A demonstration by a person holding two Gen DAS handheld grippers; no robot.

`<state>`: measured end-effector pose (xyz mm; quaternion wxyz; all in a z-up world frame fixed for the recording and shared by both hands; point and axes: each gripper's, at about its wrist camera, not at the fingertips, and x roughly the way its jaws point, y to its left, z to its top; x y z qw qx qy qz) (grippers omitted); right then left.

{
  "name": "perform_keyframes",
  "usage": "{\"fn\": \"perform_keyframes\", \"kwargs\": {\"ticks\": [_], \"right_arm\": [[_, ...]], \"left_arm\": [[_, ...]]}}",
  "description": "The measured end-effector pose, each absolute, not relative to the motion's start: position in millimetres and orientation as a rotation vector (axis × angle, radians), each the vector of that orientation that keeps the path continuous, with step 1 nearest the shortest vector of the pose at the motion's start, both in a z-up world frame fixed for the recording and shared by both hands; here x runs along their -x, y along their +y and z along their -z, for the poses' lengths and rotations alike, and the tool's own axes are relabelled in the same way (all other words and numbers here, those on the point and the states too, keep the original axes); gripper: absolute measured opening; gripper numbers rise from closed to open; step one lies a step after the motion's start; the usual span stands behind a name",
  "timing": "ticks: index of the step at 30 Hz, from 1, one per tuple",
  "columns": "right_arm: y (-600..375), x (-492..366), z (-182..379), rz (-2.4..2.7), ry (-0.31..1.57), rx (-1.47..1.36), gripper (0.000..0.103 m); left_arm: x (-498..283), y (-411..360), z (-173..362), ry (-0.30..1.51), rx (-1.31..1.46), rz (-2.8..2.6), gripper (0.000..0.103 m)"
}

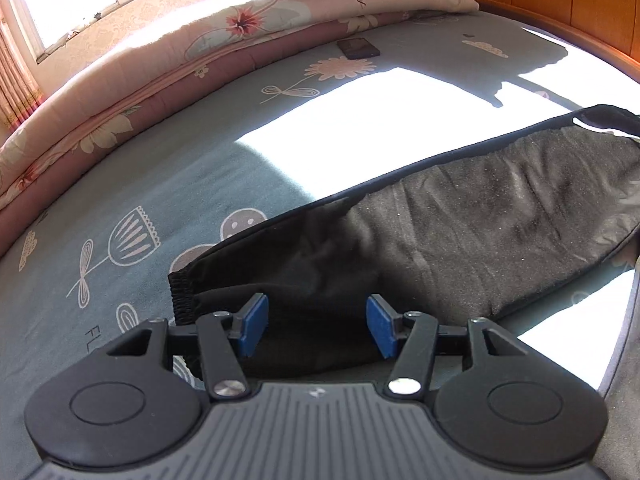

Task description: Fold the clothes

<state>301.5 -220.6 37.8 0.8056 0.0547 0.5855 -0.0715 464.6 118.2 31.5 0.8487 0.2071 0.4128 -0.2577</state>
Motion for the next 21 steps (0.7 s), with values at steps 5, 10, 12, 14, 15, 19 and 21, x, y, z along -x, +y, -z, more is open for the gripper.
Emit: {"fn": "perform_keyframes", "kwargs": {"ticks": [5,10,12,14,15,19,21], "right_arm": [[-244.5,-306.7,-17.0,0.055,1.249,-0.187,0.062],[-282.9,-287.9,-15.2,-0.054,1.236,-0.152,0.062],[-304.8,-279.4,-14.5,-0.054,1.240,-0.155,0.062],[-330.0,-269.6,-14.8,-0.033,1.241,-0.189,0.062],[-343.8,-263.5,-15.8,-0.023,1.235,-0.214,0.062],[-379.7,-245.8,-18.2,0.016,1.215,-0.264,0.062],[-390.5,-238.4,-14.9,0.032,1.217,-0.288,0.062]], "left_arm": [[-433.8,66.0,-34.5,1.057,-0.155,0.667,0.056],[-410.8,-15.0,-7.6,1.246,0.173,0.768,0.057],[-403.6,-50.0,7.1,1.305,0.254,0.800,0.057],[-398.7,-83.1,23.3,1.339,0.337,0.812,0.057],[-397.1,-97.3,29.7,1.343,0.372,0.808,0.057],[-398.6,-132.9,47.5,1.318,0.440,0.745,0.061],[-404.8,-140.7,49.2,1.299,0.441,0.697,0.059]]}}
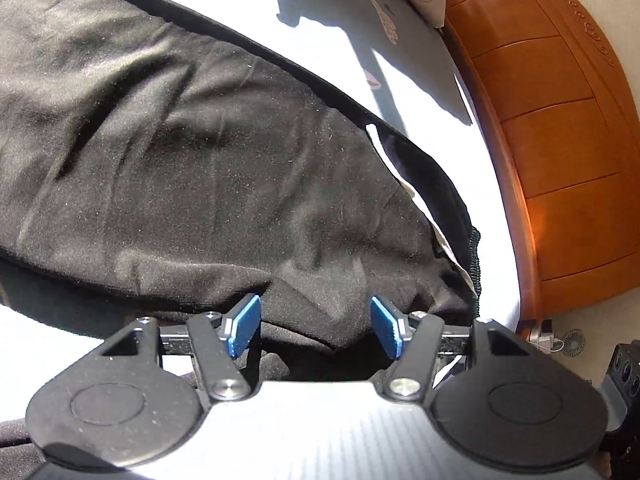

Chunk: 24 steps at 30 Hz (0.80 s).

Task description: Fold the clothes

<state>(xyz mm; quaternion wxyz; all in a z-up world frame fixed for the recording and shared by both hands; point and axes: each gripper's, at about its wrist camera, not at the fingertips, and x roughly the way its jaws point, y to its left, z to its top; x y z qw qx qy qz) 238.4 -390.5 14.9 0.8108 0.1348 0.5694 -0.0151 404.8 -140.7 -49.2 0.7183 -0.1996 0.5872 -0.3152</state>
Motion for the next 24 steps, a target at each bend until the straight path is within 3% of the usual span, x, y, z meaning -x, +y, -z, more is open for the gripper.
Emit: {"fn": "perform_keyframes", "kwargs": {"ticks": [4,11,16,24], "right_arm": [[-399.7,-228.2,-7.3,0.045,1.210,-0.335,0.062],[-399.2,-229.0,-5.3,0.018,1.199,-0.388,0.062],[-395.0,-234.9,1.5,0.002,1.210,-0.390,0.062],[-374.4,-249.1,6.3,-0.041,1.232,-0.377,0.062]], "left_arm": [[-425.1,-148.8,34.0,1.180,0.369,0.656,0.059],[-424.7,-131.7,17.6,1.252,0.440,0.644,0.061],[-377.0,-119.5,40.8,1.387,0.510,0.600,0.061],[-386.5,-104.8,77.2,1.299,0.733,0.480,0.061]]}}
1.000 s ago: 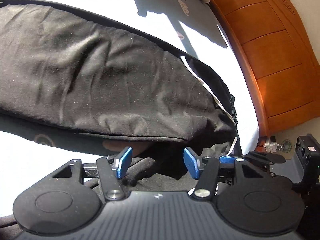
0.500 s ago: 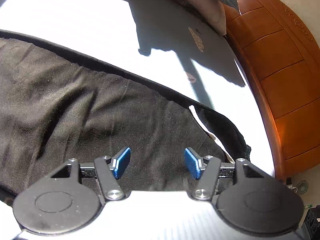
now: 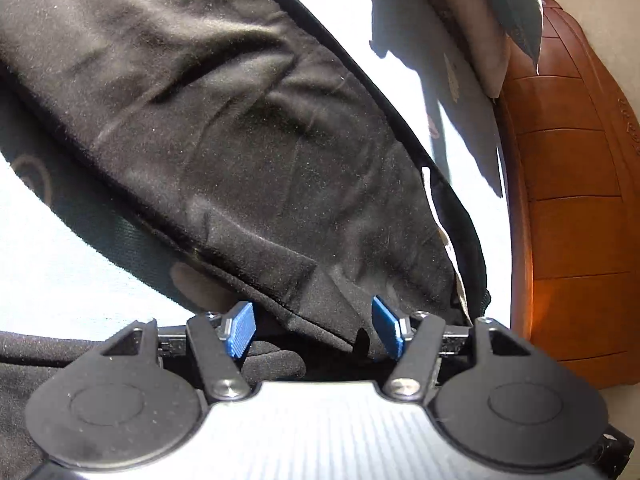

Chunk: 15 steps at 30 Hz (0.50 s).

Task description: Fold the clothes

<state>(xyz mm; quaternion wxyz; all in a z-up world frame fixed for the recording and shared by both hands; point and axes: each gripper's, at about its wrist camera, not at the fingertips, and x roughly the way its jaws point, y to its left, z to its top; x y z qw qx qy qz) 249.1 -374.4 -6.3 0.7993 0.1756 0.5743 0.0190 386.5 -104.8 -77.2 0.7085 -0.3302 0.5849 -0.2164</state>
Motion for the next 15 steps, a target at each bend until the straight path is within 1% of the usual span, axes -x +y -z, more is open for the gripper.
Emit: {"fn": "perform_keyframes", "kwargs": {"ticks": [3,5,9,15], "right_arm": [[-369.1,-252.0,1.2,-0.056,1.221,-0.356,0.062],[-366.2,-255.2,-2.0,-0.062,1.205,-0.346,0.062],[-359.0,-266.1,-3.6,-0.080,1.180,-0.341,0.062],[-338.6,-291.8,3.2,-0.132,1.125,-0.258,0.062]], "left_arm": [[-404.8,-105.2,63.8,1.195,0.722,0.493,0.061],[-417.2,-105.4,56.3,1.156,0.720,0.513,0.061],[-437.6,-105.1,49.8,1.132,0.706,0.526,0.061],[-440.2,-111.2,54.8,1.131,0.682,0.522,0.061]]}}
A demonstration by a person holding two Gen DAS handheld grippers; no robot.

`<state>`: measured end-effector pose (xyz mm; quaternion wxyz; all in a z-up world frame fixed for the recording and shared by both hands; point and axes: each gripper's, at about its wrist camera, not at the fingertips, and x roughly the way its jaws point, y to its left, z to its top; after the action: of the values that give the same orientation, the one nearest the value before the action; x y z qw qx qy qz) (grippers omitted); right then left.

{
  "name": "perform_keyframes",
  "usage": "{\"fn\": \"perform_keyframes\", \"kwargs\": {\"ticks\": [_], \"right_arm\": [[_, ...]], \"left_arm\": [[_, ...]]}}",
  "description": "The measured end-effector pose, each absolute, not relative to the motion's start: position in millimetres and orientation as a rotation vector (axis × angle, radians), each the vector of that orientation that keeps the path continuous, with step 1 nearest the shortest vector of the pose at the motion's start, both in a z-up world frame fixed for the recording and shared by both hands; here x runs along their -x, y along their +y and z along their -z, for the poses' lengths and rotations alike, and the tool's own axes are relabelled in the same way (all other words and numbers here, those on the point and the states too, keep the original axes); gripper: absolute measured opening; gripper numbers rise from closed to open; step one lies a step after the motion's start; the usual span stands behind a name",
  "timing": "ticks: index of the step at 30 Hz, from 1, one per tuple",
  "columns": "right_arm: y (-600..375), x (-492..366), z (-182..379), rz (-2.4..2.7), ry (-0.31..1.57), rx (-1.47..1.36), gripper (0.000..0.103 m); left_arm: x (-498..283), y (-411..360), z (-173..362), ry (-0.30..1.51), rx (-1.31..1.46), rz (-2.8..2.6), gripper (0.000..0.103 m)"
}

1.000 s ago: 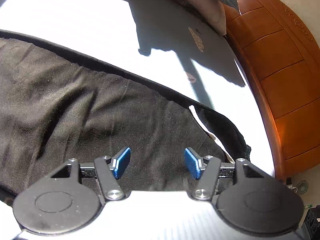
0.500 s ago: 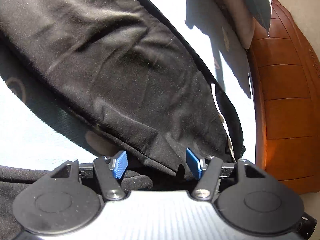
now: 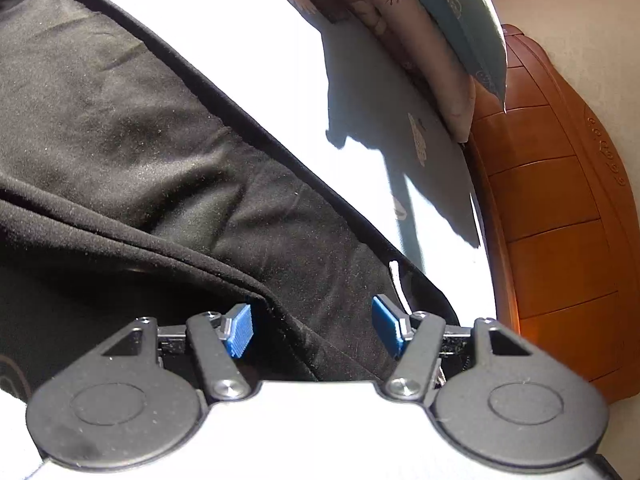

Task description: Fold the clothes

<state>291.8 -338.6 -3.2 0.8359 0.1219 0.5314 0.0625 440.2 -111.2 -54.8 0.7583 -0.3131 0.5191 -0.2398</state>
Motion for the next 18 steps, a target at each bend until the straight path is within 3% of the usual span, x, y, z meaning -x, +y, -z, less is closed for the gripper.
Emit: {"fn": "perform_keyframes", "kwargs": {"ticks": [13,18], "right_arm": [[-338.9,-296.3,11.0,-0.130,1.147,-0.245,0.062],[-339.4,-298.2,12.7,-0.165,1.117,-0.244,0.062]], "left_arm": [[-396.6,-167.6,74.4,1.301,0.698,0.708,0.068],[-409.0,-178.4,66.6,1.278,0.767,0.783,0.067]]}}
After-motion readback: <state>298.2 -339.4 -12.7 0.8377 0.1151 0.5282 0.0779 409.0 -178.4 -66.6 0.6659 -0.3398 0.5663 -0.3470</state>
